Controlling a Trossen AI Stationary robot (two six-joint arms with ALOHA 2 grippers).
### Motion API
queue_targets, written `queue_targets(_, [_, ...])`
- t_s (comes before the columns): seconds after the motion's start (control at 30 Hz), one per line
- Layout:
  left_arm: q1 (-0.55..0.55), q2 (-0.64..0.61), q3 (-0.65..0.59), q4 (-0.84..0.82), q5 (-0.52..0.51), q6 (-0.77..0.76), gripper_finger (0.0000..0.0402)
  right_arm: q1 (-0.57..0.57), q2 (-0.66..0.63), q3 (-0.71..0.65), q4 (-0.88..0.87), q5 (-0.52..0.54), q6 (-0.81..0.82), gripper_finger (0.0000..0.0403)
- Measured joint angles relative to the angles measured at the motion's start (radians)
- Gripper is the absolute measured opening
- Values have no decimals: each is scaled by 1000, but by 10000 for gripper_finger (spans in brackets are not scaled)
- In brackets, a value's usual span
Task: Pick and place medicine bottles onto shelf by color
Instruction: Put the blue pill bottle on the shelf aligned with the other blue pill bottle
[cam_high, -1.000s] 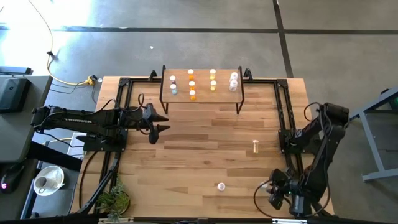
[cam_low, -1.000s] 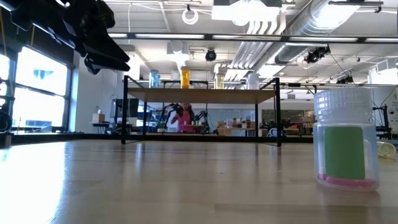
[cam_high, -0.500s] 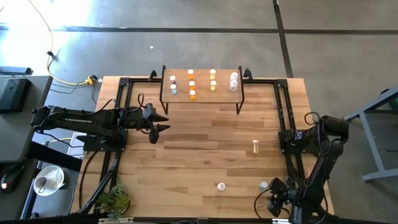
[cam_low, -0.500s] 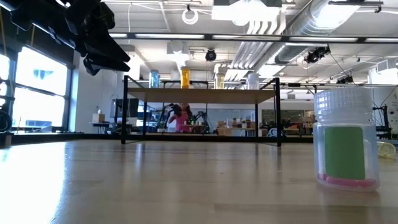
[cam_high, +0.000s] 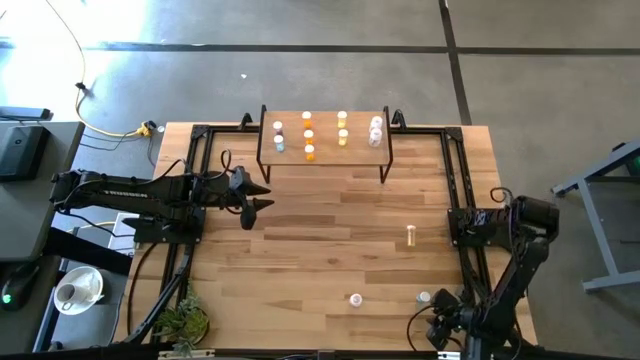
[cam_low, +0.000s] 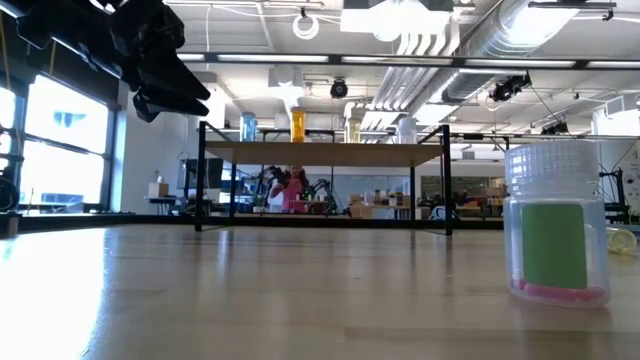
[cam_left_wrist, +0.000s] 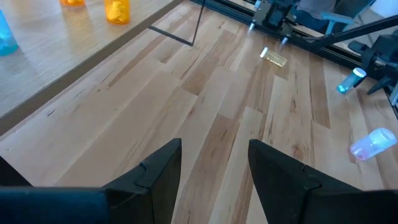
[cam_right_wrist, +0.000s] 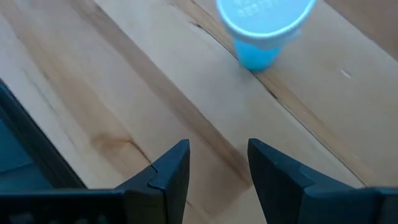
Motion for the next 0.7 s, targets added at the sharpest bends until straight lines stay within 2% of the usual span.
queue_targets(0.27, [0,0,0,0,0,4,175,1,19,2,-9,38,31,154])
queue_targets(0.7, [0,0,0,0,-4,4,175,0,20,2,-16,11,27,154])
